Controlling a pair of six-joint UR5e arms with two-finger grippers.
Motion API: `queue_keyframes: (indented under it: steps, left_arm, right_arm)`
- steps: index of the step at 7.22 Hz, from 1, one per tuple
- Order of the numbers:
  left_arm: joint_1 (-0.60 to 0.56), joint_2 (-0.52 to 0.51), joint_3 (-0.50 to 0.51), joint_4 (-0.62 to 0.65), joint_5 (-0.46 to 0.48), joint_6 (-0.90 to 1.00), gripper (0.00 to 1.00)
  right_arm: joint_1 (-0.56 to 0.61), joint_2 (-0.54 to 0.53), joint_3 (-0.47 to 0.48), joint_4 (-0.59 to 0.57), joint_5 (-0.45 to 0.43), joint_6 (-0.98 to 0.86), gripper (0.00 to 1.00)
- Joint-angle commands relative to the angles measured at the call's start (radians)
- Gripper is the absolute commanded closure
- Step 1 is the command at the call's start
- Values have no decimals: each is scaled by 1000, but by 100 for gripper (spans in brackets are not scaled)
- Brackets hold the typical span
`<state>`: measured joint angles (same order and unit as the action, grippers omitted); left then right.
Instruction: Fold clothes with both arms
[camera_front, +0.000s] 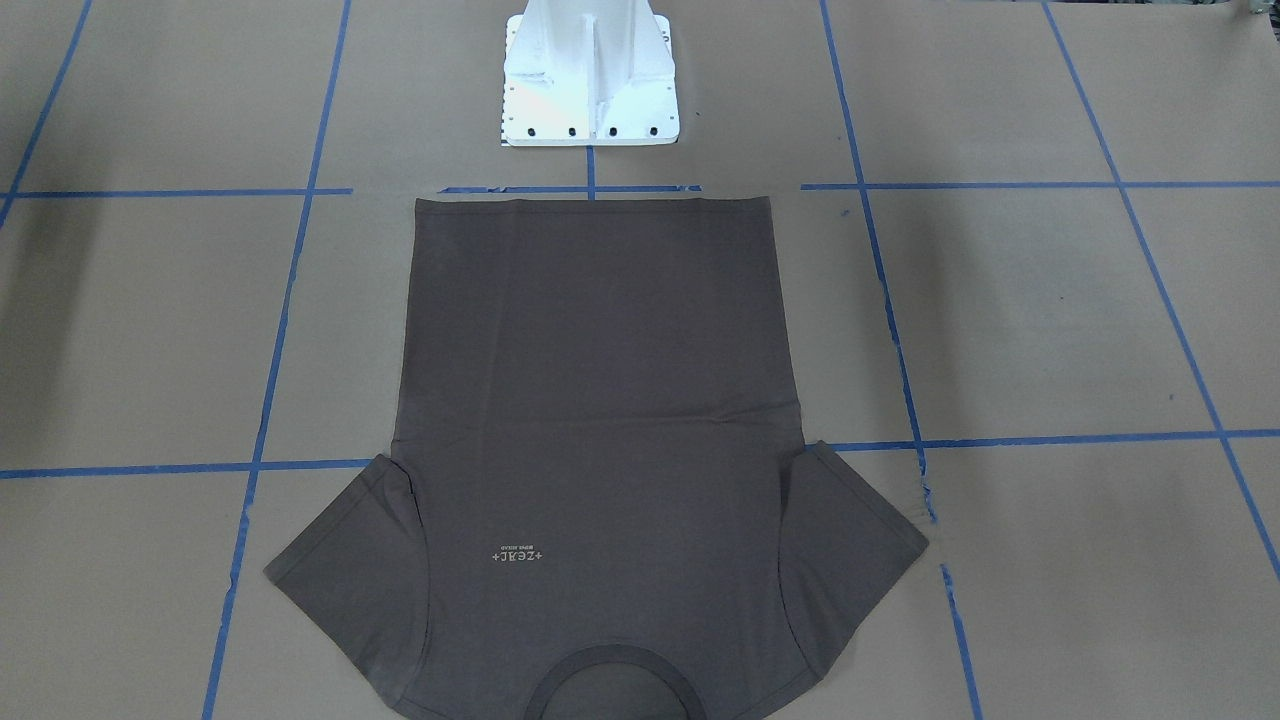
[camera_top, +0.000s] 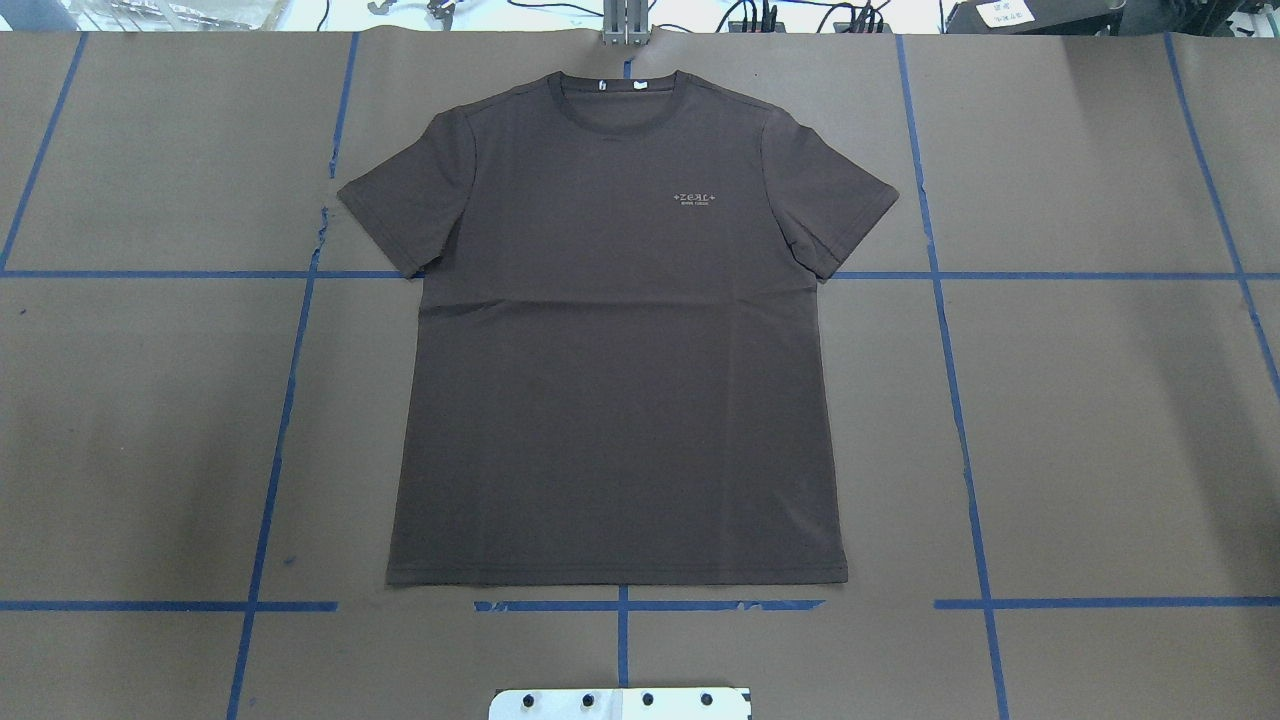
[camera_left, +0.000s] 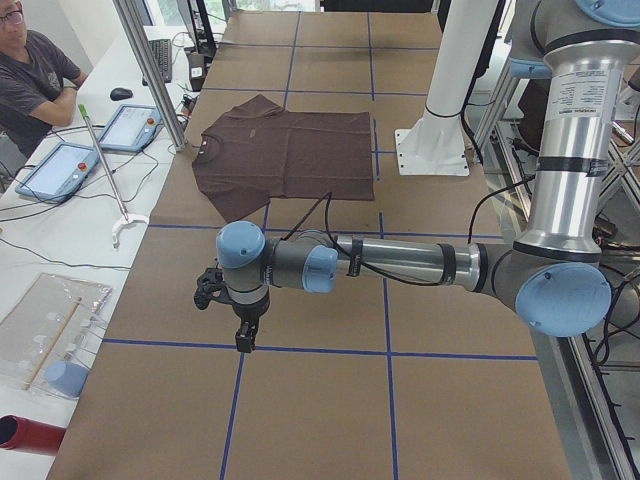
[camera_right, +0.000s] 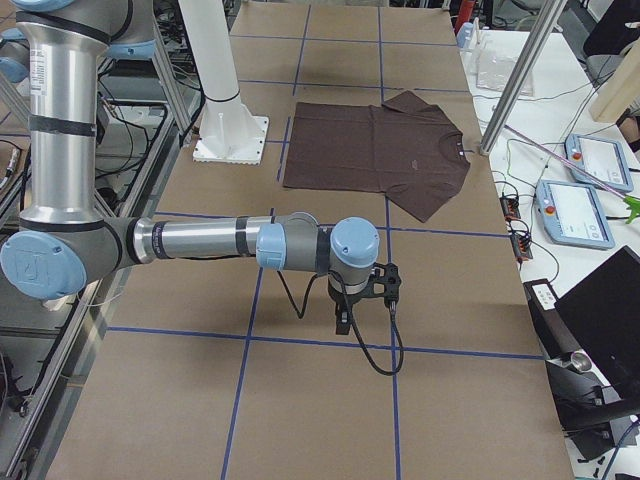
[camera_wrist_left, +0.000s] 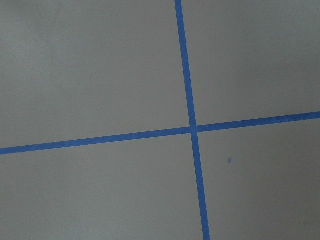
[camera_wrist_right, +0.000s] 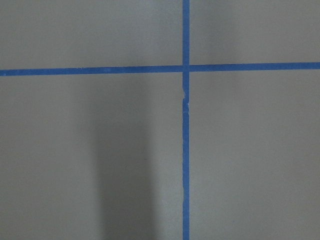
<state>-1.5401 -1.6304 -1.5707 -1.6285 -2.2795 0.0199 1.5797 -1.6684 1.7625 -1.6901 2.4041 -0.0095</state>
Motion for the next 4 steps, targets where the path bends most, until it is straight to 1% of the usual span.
queue_keyframes:
  steps: [1,2,3,4]
  left_arm:
    - [0,-2,0,-5,3,3,0]
    - [0,-15,-2,-7,9,2,0]
    - [3,-84,9,-11,11,-1,0]
    - [5,-118,-2,-22,-1,-2,0]
  right_arm:
    - [2,6,-3,3,-10,-3,0]
    - [-1,22,3,6,-8,9,0]
    - [-32,95,-44,32,-5,25,0]
    - [-65,201,-110,76,25,108,0]
